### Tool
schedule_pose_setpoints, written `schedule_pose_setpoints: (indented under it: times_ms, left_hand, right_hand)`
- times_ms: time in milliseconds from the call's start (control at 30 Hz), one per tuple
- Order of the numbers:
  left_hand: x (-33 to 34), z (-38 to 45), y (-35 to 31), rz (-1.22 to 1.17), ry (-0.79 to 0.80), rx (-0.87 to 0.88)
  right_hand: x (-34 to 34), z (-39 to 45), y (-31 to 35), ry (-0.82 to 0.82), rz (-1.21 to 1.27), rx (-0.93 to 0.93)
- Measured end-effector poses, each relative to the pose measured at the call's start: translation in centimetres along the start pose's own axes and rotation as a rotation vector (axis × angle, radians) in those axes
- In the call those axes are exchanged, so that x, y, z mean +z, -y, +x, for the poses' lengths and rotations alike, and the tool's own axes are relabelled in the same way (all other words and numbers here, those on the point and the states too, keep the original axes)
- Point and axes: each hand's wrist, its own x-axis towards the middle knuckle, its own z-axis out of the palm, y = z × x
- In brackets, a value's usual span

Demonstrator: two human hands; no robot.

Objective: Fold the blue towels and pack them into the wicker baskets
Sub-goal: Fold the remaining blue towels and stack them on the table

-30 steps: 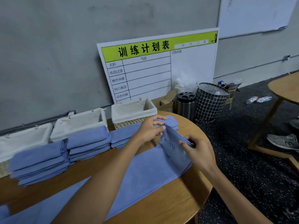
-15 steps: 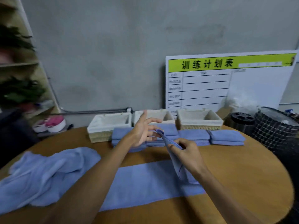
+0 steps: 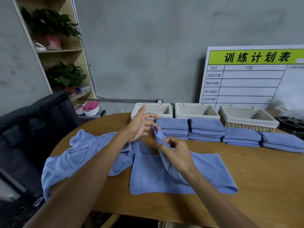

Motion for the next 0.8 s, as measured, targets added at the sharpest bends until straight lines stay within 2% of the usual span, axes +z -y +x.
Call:
schedule_pose_setpoints:
  times_ms: [100,200,300,367,467,500,567,700,800]
  left_hand:
    - [-1.6,-0.7,1.7,0.114,-0.052,-0.025]
    - [-2.8,-1.3,4.6,0.39,-0.118,-0.035]
    - [-3.7,-1.6,7.9,0.68,-0.239,0.029]
    - [-3.1,-1.5,9.1,0.889,-0.318,0.14]
    - [1.7,-1.8,8.9,1.059,-0.363,0.342]
    - [4.0,-1.6,9.1,1.057,-0.338,0.391]
    - [9.0,-1.4,9.8,1.085,-0.232,0.39]
    - [16.2,-0.1,13.3,1.21,-0.028,0.156]
    - [18.1,1.1,13.8,1.324,0.049,0.085]
  right_hand:
    - [2.4,-0.4,-0.8,0.075,-0.01,0.044]
    - [4.3,-1.4,-1.9,0.25,-0.139,0.085]
    - [4.2,-2.1,-2.7,0.378,-0.134,0.125]
    - [2.2,-1.7,-3.5,0.276,-0.115,0.095]
    - [-2.8,-0.1,-5.8,-0.067,-0.244,-0.001]
    - [-4.5,0.4,-7.0,-0.137,-0.327,-0.017]
    - [-7.6,0.8,-9.6,-0.136,-0.492,-0.024]
    - [-11.3,-0.3,-14.3,0.133,-0.871,-0.081]
    - [-13.6,-0.4,-14.8,0.222,-1.065,0.101]
